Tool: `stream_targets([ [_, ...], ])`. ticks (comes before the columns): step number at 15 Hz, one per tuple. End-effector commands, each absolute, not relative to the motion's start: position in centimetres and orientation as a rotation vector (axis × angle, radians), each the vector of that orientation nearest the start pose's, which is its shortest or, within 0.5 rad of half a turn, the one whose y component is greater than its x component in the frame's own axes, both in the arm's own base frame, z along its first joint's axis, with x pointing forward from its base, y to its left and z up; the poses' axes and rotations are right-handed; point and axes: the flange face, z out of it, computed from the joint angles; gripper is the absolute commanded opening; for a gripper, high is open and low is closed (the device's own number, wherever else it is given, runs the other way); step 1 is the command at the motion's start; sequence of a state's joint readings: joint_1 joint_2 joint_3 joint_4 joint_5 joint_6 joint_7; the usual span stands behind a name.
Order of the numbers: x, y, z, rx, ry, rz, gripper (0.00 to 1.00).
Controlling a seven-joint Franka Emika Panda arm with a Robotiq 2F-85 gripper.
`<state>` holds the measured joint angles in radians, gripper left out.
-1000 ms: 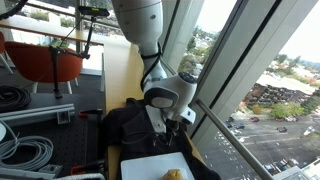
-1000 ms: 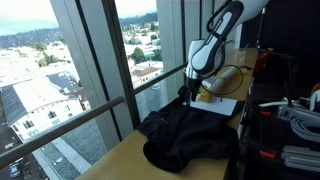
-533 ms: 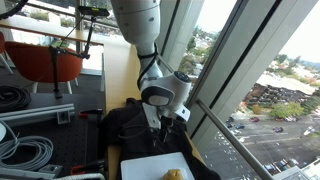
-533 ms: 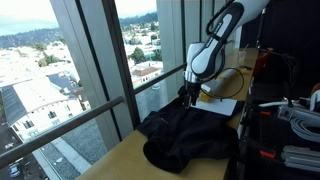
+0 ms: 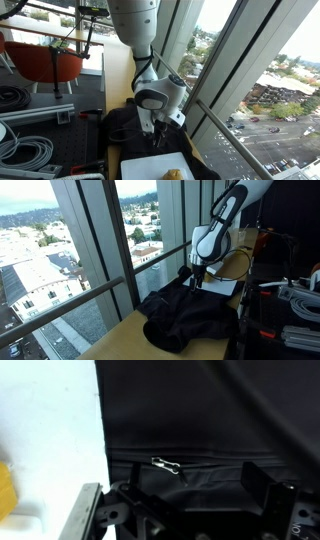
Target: Close the zip of the jersey
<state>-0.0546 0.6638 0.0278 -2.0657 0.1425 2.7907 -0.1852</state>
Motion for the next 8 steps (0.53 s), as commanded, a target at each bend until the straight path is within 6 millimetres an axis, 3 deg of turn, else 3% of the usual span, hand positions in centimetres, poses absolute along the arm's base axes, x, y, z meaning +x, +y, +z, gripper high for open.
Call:
stream_targets([
  [1,57.59,-2.75,12.45,-3.095,-0.011,-0.138,1.00],
  [8,57.62,-3.15,12.13,-3.098,-0.010,-0.138,1.00],
])
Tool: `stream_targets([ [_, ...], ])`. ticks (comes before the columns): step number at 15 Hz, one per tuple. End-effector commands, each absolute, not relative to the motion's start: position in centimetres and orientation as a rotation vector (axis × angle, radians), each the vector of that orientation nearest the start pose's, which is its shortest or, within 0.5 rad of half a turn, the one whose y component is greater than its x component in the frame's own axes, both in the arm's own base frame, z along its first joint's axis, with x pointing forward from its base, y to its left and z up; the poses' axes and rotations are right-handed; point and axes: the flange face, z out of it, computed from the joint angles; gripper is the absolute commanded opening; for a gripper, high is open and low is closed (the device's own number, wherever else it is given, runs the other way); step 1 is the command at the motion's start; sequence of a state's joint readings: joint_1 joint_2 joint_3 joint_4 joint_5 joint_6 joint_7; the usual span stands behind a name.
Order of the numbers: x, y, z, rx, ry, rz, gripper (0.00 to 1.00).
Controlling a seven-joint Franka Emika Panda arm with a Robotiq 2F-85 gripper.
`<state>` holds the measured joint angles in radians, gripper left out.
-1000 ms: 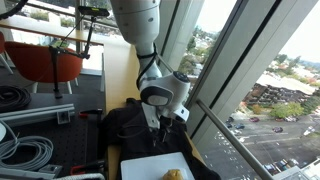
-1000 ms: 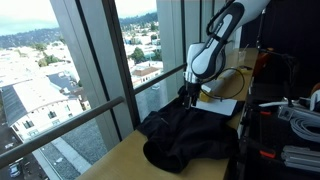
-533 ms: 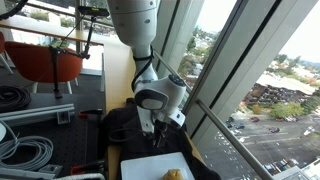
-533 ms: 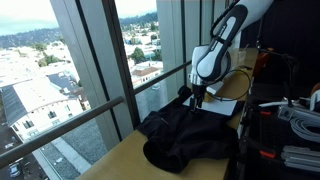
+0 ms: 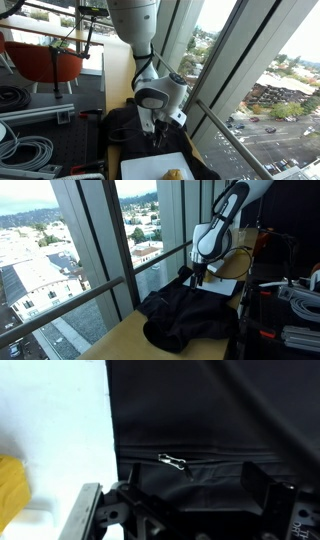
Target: Close the zip of the jersey
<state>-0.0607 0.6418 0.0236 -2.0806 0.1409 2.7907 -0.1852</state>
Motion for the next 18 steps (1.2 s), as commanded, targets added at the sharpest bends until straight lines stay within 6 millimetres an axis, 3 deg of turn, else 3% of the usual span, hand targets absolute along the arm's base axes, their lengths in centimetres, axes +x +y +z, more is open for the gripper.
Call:
stream_targets([
  [1,57.5,-3.2,12.0,-3.098,-0.007,-0.134,1.00],
  [2,57.5,-3.3,12.0,-3.098,-0.005,-0.132,1.00],
  [3,57.4,-3.4,11.8,-3.099,-0.004,-0.130,0.92],
  [4,57.3,-3.5,11.7,-3.099,-0.002,-0.126,0.74],
  [11,57.9,-6.8,10.8,-3.124,0.018,-0.131,0.20],
  [12,58.0,-7.1,10.6,-3.129,0.016,-0.132,0.27],
  [13,58.0,-7.1,10.5,-3.131,0.007,-0.135,0.46],
  [14,58.2,-7.0,10.3,-3.134,0.000,-0.140,0.54],
  [18,58.7,-5.7,9.9,-3.134,-0.035,-0.145,0.77],
])
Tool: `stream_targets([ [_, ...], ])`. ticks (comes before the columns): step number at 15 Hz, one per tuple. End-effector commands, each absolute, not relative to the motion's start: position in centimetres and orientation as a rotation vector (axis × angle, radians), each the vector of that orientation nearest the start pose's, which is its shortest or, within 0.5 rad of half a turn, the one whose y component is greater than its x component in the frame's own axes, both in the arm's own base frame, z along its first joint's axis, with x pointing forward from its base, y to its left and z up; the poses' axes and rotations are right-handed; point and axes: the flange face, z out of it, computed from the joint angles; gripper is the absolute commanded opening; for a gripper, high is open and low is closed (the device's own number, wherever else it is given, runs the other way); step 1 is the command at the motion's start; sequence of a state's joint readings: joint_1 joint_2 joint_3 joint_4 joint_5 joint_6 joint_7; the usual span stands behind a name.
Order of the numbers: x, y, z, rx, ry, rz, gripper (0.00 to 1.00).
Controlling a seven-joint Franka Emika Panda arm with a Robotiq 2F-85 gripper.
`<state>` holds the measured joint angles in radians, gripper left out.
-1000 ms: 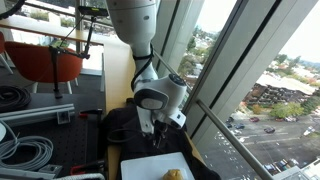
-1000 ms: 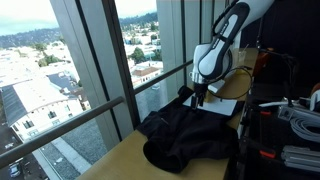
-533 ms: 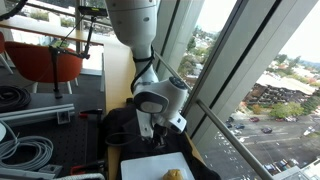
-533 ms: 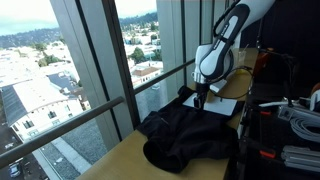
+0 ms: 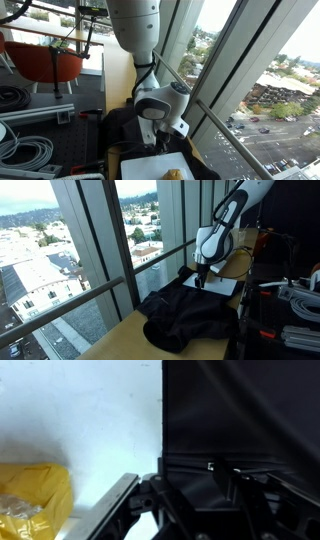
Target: Close the zip of the jersey
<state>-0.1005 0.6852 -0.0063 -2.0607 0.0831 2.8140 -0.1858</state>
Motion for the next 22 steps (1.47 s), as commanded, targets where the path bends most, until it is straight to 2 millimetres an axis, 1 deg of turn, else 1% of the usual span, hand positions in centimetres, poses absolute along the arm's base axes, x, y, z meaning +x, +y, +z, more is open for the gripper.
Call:
stream_targets([
  [1,58.8,-5.3,9.9,-3.133,-0.043,-0.145,0.83],
  [2,59.0,-4.9,10.0,-3.131,-0.052,-0.147,0.92],
  [3,59.1,-4.4,10.1,-3.129,-0.059,-0.148,0.98],
  [4,59.4,-3.9,10.3,-3.127,-0.067,-0.152,1.00],
  [7,60.1,-2.7,10.9,-3.125,-0.098,-0.175,1.00],
  [10,60.3,-2.8,10.8,-3.128,-0.104,-0.181,1.00],
  [14,60.0,-3.3,10.5,-3.131,-0.089,-0.170,1.00],
  [18,59.6,-3.2,10.1,-3.131,-0.085,-0.161,0.99],
  [19,59.7,-3.3,10.1,-3.132,-0.082,-0.160,0.91],
  [20,59.7,-3.5,10.0,-3.134,-0.076,-0.160,0.75],
  [21,59.7,-3.6,10.0,-3.134,-0.074,-0.160,0.74],
  [22,59.7,-3.7,10.0,-3.136,-0.071,-0.161,0.66],
])
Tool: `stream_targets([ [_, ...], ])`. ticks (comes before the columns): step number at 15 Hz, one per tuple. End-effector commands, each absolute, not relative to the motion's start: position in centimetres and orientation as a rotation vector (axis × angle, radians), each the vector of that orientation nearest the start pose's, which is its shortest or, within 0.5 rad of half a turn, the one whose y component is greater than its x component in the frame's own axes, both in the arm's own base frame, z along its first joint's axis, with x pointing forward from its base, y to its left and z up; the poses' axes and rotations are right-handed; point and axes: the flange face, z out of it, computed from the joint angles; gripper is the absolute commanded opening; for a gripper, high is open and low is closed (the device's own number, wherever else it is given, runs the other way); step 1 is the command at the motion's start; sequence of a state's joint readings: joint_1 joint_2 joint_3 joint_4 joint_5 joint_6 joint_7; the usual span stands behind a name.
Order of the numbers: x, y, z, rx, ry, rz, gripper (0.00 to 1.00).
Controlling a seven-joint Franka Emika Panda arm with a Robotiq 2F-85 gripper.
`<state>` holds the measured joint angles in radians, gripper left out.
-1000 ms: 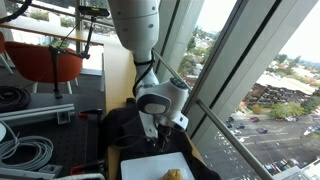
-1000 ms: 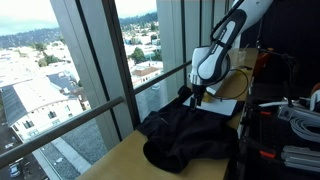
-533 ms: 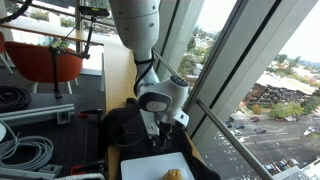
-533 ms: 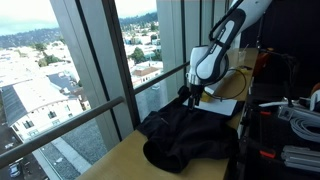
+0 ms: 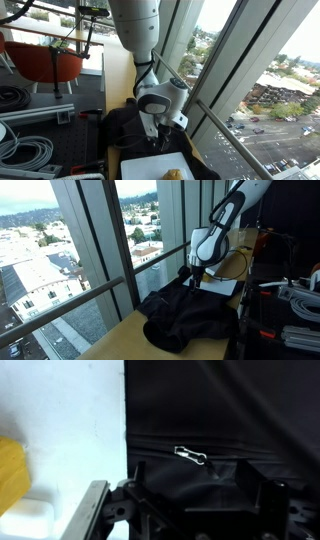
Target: Close the zip of the jersey
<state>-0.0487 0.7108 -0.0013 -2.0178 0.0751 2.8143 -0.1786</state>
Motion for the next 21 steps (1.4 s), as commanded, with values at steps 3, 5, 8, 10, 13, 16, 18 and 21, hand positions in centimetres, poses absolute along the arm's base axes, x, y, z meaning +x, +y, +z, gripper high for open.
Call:
stream_targets([
  [3,59.4,-4.1,9.9,-3.139,-0.059,-0.154,0.42],
  [5,59.2,-4.0,9.7,-3.141,-0.055,-0.147,0.27],
  [8,59.1,-3.6,9.8,-3.140,-0.057,-0.143,0.05],
  [10,59.1,-3.4,9.8,-3.140,-0.060,-0.145,0.00],
  [13,59.3,-3.0,9.9,-3.144,-0.077,-0.146,0.02],
  [16,59.4,-2.6,10.0,-3.154,-0.101,-0.141,0.02],
  [18,59.5,-2.0,10.0,-3.157,-0.122,-0.141,0.02],
  [21,59.8,-0.2,10.0,-3.168,-0.178,-0.147,0.02],
])
